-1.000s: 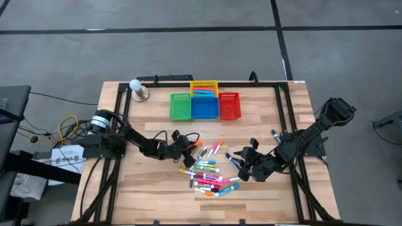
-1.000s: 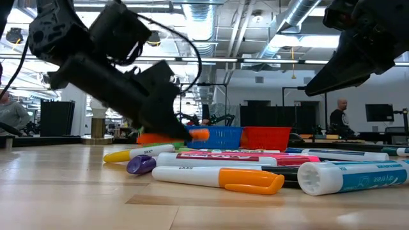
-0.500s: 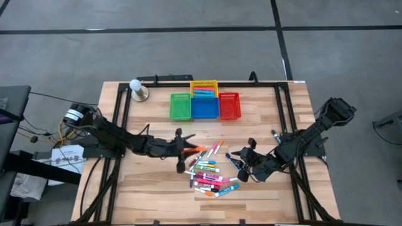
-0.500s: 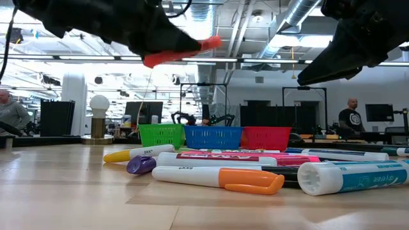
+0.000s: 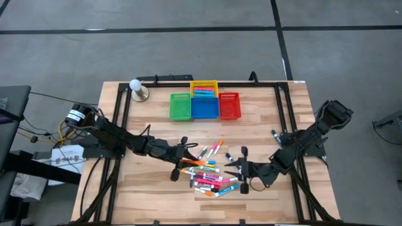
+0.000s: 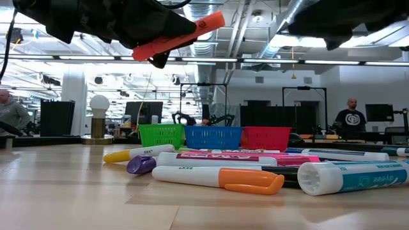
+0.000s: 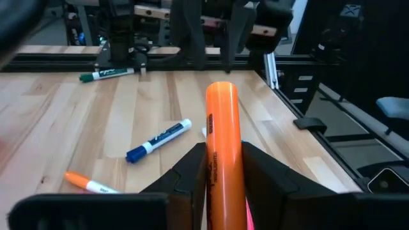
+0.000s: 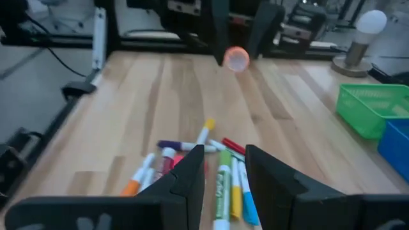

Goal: Pick & Place Markers
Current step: Put the large orange highlighter pen into the yellow bin

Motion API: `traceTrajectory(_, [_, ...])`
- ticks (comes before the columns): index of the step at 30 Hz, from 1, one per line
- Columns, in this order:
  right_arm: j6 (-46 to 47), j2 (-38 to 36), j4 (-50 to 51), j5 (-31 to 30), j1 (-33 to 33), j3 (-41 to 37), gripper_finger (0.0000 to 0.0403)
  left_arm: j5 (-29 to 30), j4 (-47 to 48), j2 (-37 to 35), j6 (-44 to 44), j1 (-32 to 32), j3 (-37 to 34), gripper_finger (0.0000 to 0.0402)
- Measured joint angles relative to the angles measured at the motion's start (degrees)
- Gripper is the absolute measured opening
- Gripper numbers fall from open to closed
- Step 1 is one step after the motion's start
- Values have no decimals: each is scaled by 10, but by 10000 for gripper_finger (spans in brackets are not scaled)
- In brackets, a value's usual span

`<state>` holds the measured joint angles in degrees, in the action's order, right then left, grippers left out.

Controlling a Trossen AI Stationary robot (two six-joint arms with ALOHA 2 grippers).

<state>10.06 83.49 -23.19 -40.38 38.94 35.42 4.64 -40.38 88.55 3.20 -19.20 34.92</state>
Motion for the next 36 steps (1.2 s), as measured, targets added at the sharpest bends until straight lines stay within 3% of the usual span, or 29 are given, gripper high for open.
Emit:
traceTrajectory(13, [19,21,-5,4,-32,0,102,15,-8,0,-19,21,0,88])
traceTrajectory(17, [19,21,-5,4,-32,0,102,46,-1,0,47,64,0,88])
traceTrajectory(22, [31,20,-5,-1,-32,0,102,30,81,-3,176,154,0,88])
traceTrajectory(27, [39,20,-5,-1,-41,0,102,-8,93,-3,176,172,0,88])
traceTrajectory(36, [40,20,2,0,-46,0,102,9,107,-3,170,187,16,88])
